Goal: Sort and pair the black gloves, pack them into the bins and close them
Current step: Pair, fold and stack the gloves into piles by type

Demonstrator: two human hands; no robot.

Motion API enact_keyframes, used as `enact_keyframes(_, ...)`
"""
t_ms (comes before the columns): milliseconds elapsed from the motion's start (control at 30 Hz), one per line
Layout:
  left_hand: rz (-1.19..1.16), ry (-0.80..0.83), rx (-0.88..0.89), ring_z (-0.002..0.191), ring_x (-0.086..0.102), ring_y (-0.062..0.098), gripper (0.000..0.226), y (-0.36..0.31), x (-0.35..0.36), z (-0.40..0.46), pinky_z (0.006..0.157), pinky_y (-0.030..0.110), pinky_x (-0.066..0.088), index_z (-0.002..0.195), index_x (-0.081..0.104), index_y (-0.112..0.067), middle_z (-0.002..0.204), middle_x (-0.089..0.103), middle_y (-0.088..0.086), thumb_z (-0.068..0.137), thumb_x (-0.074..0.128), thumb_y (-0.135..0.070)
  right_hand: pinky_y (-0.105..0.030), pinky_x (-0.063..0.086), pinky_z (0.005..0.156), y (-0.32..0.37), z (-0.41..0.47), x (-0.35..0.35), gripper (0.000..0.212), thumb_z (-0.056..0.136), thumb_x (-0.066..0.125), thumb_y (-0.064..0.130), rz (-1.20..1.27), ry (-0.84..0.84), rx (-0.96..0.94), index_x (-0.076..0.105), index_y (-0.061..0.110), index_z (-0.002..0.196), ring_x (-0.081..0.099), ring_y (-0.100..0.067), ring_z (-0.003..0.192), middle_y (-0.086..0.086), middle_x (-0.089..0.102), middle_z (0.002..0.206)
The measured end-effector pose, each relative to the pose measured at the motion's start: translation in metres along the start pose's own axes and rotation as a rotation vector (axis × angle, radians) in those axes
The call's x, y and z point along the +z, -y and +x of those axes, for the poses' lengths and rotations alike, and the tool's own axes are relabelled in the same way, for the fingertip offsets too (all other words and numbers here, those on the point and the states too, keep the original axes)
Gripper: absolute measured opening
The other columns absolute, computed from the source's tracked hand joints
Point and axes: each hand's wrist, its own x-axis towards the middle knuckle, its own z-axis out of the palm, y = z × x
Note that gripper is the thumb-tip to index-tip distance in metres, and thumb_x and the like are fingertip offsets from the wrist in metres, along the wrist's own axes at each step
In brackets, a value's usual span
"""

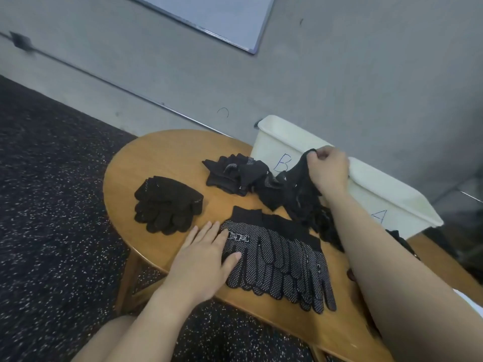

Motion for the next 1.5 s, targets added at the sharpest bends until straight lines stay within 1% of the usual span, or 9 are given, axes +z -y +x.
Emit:
enact_keyframes(233,-0.559,-0.252,0.139,0.146,0.034,-0.001,0.044,-0.023,-0.02,-0.011,0.124,0.033,0.03,0.147,0.048,-0.041,0.153,0.04,-0.027,0.105,0.045,-0.05,-0.028,0.03,0.048,0.03,-0.032,-0.072,0.026,0.09,0.059,0.02,0.257,0.176,0.033,0.053,0.014,0.066,0.039,-0.023,0.053,-0.011,0.047,0.063)
enact_keyframes(333,-0.727,-0.37,0.155,0.139,0.04,-0.01,0.053,-0.042,-0.03,-0.022,0.114,0.023,0.034,0.146,0.041,-0.053,0.147,0.043,-0.037,0.095,0.052,-0.06,-0.036,0.038,0.058,0.031,-0.062,-0.085,0.027,0.094,0.065,0.027,0.358,0.342,0.02,0.061,0.016,0.069,0.05,-0.024,0.061,-0.013,0.055,0.071)
enact_keyframes(567,-1.135,-0.138,0.065,0.128,0.042,-0.025,0.078,-0.05,-0.023,-0.015,0.093,-0.002,0.038,0.144,0.033,-0.061,0.132,0.046,-0.053,0.077,0.073,-0.07,-0.03,0.056,0.073,-0.009,-0.125,-0.053,0.031,0.104,0.054,0.014,0.815,0.596,0.198,0.079,0.015,0.085,0.072,-0.022,0.09,-0.013,0.075,0.097)
enact_keyframes(767,-1.061,-0.22,-0.005,0.111,0.068,0.002,0.017,-0.034,-0.024,0.007,0.094,0.027,0.055,0.114,0.075,-0.036,0.112,0.076,-0.014,0.1,0.066,-0.03,-0.027,0.059,0.076,-0.05,-0.141,-0.012,0.027,0.105,0.052,0.011,0.954,0.65,0.336,0.078,0.004,0.103,0.074,-0.019,0.098,-0.012,0.077,0.107)
enact_keyframes(900,-1.045,-0.26,-0.04,0.063,0.05,0.025,0.057,-0.032,-0.025,0.012,0.062,0.04,0.04,0.075,0.055,0.004,0.07,0.057,0.023,0.105,0.056,-0.044,-0.046,0.056,0.1,-0.071,-0.146,0.007,0.037,0.103,0.061,0.025,0.95,0.751,0.367,0.065,-0.01,0.115,0.068,-0.036,0.117,-0.021,0.072,0.121)
enact_keyframes(1133,-1.038,-0.224,-0.094,0.086,0.062,0.051,0.064,-0.035,-0.028,0.023,0.082,0.059,0.054,0.09,0.061,0.017,0.092,0.064,0.037,0.108,0.051,-0.043,-0.037,0.06,0.093,-0.079,-0.145,0.015,0.026,0.094,0.073,0.037,0.82,0.802,0.183,0.075,0.019,0.114,0.075,-0.025,0.103,-0.009,0.079,0.107)
enact_keyframes(1267,-1.025,-0.23,-0.14,0.096,0.074,0.025,0.037,-0.034,-0.021,0.024,0.087,0.045,0.059,0.095,0.079,-0.014,0.097,0.079,0.005,0.108,0.052,-0.036,-0.052,0.052,0.104,-0.073,-0.142,0.018,0.034,0.091,0.075,0.041,0.791,0.744,0.193,0.074,0.02,0.117,0.075,-0.026,0.103,-0.012,0.079,0.103)
enact_keyframes(1400,-1.057,-0.202,-0.148,0.084,0.071,0.001,0.029,-0.034,-0.019,0.02,0.073,0.018,0.053,0.091,0.079,-0.024,0.09,0.077,-0.011,0.106,0.057,-0.037,-0.047,0.059,0.093,-0.066,-0.142,0.014,0.014,0.098,0.069,0.023,0.825,0.687,0.183,0.075,0.013,0.106,0.077,-0.029,0.096,-0.012,0.079,0.097)
enact_keyframes(1500,-1.131,-0.184,-0.167,0.102,0.074,0.018,0.028,-0.033,-0.019,0.017,0.086,0.038,0.057,0.103,0.08,-0.022,0.106,0.079,0.0,0.105,0.058,-0.038,-0.05,0.059,0.092,-0.065,-0.143,0.012,0.015,0.099,0.068,0.022,0.799,0.648,0.162,0.075,0.009,0.101,0.074,-0.036,0.098,-0.019,0.077,0.097)
